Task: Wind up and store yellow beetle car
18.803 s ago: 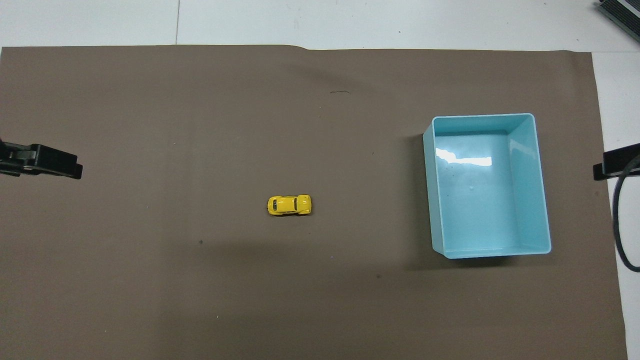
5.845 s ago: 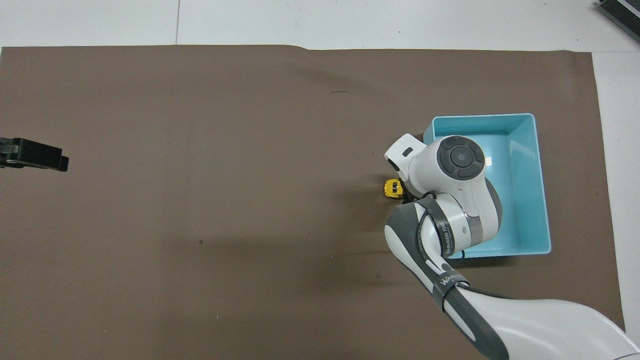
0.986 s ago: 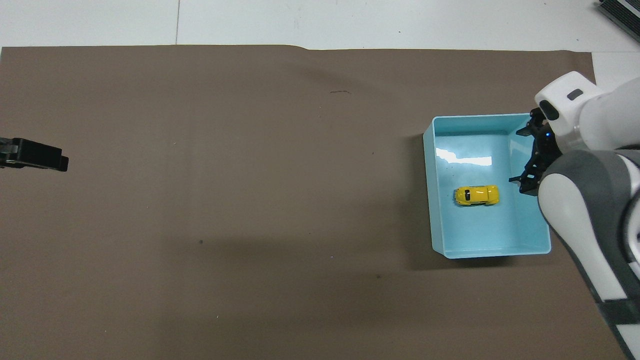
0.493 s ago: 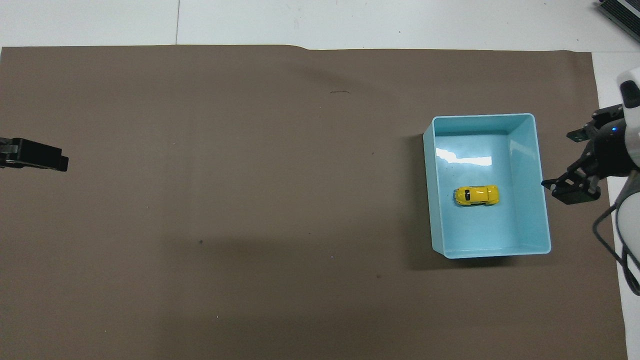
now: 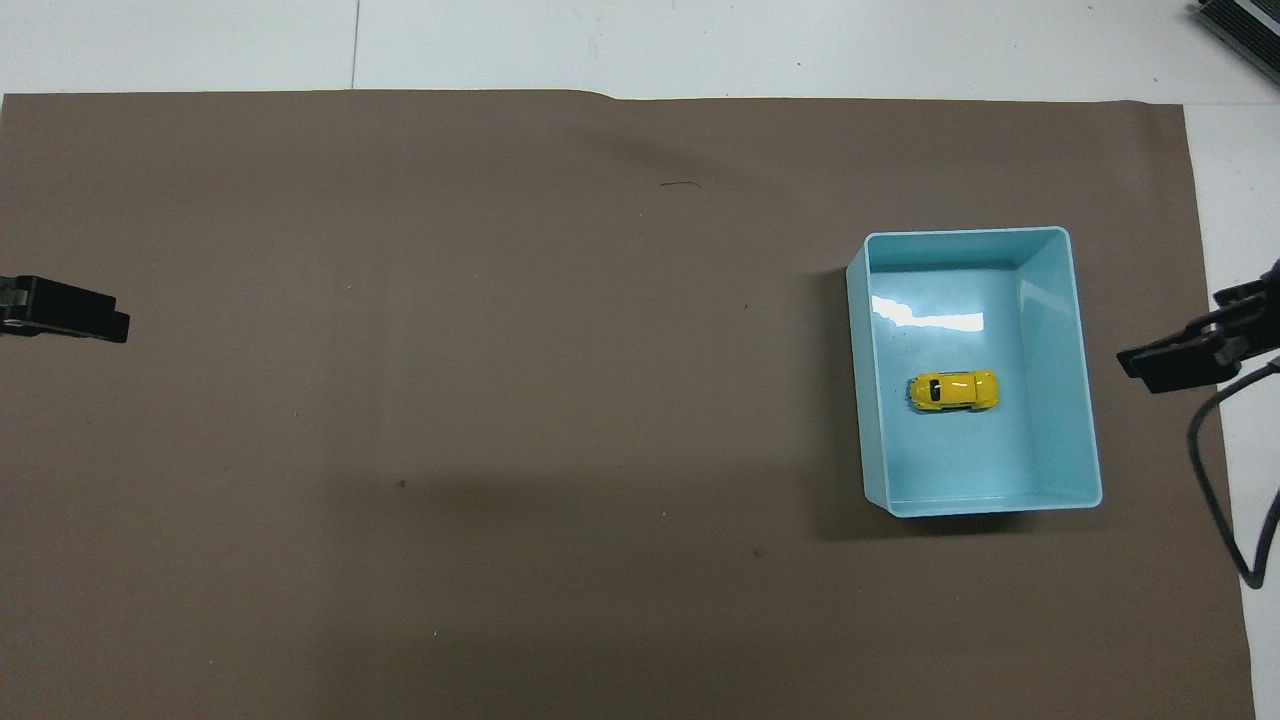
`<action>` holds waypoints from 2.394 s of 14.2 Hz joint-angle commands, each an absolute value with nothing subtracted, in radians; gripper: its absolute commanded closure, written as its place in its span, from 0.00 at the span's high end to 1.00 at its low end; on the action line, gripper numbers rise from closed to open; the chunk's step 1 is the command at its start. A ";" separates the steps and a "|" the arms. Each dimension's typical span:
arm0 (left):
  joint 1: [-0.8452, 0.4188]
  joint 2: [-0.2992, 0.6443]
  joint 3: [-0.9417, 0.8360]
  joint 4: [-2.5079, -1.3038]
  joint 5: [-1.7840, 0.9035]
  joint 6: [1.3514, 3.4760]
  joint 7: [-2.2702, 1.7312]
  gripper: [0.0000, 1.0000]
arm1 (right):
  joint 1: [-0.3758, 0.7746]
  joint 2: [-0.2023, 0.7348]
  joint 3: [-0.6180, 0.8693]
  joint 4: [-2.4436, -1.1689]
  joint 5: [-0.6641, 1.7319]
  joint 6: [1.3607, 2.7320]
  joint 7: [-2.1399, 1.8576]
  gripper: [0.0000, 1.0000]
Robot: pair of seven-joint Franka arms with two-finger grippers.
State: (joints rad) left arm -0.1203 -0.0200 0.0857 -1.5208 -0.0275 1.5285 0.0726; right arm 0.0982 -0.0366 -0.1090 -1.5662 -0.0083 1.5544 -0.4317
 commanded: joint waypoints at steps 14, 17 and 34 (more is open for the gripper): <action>-0.086 -0.044 0.066 -1.519 -0.021 1.440 0.067 1.00 | 0.077 -0.025 -0.123 -1.499 -0.003 1.519 0.120 1.00; -0.084 -0.044 0.066 -1.519 -0.021 1.440 0.067 1.00 | 0.075 -0.028 -0.132 -1.499 -0.003 1.512 0.117 1.00; -0.083 -0.048 0.071 -1.523 -0.020 1.411 0.064 1.00 | 0.083 -0.028 -0.123 -1.497 -0.002 1.517 0.110 1.00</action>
